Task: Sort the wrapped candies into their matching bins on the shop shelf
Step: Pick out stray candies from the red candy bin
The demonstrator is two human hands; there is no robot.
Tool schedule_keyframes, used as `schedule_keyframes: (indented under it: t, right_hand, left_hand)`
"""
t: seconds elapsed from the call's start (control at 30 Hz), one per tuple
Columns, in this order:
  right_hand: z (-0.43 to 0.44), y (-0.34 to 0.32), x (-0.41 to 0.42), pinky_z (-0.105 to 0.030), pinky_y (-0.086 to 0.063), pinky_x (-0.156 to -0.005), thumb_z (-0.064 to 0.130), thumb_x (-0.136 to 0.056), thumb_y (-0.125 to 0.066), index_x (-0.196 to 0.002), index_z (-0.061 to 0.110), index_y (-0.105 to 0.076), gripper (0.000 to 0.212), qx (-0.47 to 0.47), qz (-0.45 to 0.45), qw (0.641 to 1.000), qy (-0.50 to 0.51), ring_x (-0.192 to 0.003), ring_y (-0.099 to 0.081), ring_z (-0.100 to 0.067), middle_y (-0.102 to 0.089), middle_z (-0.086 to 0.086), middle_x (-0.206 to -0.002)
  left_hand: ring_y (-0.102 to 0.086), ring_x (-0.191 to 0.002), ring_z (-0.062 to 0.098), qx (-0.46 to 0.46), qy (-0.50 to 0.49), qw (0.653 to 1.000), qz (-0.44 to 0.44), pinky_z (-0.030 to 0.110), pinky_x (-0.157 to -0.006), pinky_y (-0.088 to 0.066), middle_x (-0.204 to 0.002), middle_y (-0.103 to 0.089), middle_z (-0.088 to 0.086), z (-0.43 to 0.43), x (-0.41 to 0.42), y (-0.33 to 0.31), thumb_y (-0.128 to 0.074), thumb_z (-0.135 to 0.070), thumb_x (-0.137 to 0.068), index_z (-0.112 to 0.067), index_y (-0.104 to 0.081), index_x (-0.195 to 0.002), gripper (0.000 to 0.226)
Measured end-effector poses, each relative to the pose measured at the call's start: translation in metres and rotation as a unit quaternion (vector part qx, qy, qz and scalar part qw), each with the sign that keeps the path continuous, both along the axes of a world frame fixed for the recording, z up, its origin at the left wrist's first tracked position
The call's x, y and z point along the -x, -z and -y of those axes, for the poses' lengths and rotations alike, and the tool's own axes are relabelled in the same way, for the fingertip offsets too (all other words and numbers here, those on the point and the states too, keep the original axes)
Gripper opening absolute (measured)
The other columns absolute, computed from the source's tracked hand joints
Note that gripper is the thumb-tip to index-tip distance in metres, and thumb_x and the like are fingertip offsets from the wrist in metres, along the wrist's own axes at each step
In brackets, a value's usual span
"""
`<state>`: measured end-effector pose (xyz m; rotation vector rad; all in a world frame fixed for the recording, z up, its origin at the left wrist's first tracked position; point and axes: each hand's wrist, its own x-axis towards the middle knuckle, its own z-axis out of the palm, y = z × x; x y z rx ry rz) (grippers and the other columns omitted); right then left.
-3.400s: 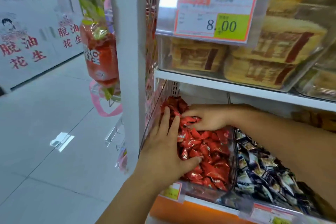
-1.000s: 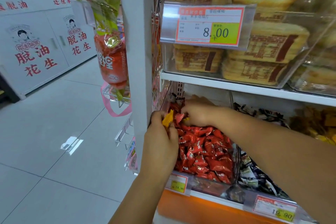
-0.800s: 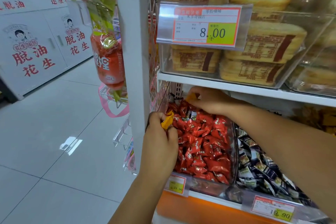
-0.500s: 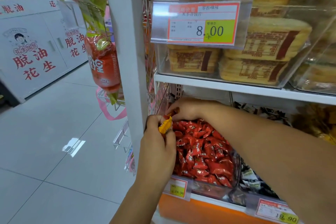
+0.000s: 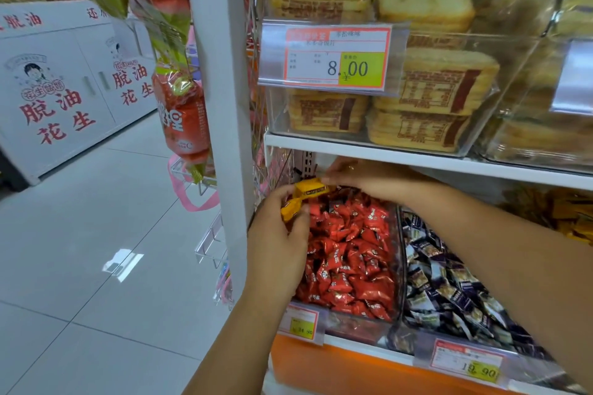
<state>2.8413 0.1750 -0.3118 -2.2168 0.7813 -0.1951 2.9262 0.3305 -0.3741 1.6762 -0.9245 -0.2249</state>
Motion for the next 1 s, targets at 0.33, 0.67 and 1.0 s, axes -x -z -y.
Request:
schedule_keyframes:
  t: [0.33, 0.67, 1.0]
  right_hand:
    - [-0.022, -0.001, 0.019, -0.033, -0.045, -0.098, 0.024, -0.101, -0.041, -0.100, 0.022, -0.062, 0.021, -0.176, 0.120, 0.977, 0.024, -0.092, -0.058, -0.015, -0.064, 0.004, -0.091]
    - [-0.020, 0.006, 0.000, -0.025, -0.034, -0.108, 0.033, -0.102, -0.036, -0.126, 0.023, -0.056, 0.033, -0.207, 0.086, 0.974, -0.031, -0.127, -0.049, -0.012, -0.055, 0.002, -0.136]
    - [0.038, 0.050, -0.029, -0.031, -0.043, -0.097, 0.030, -0.088, -0.066, -0.135, 0.018, -0.052, 0.051, 0.215, -0.312, 0.925, -0.028, -0.120, -0.052, -0.025, -0.052, -0.005, -0.136]
  left_hand:
    - [-0.057, -0.069, 0.010, -0.035, 0.042, 0.998, -0.038, 0.026, -0.062, -0.046, -0.074, -0.060, -0.002, 0.007, 0.006, -0.001, -0.058, -0.041, -0.091, -0.026, -0.058, -0.083, 0.017]
    - [-0.070, -0.080, 0.015, 0.038, 0.115, 0.949, -0.292, 0.026, -0.061, -0.057, -0.091, -0.069, 0.003, -0.003, 0.002, -0.010, -0.071, -0.013, -0.084, -0.019, -0.059, -0.103, 0.023]
    - [-0.069, -0.075, 0.015, 0.031, 0.060, 0.982, -0.178, 0.045, -0.076, -0.059, -0.079, -0.071, -0.007, -0.021, 0.003, 0.001, -0.071, -0.022, -0.083, -0.040, -0.069, -0.091, 0.020]
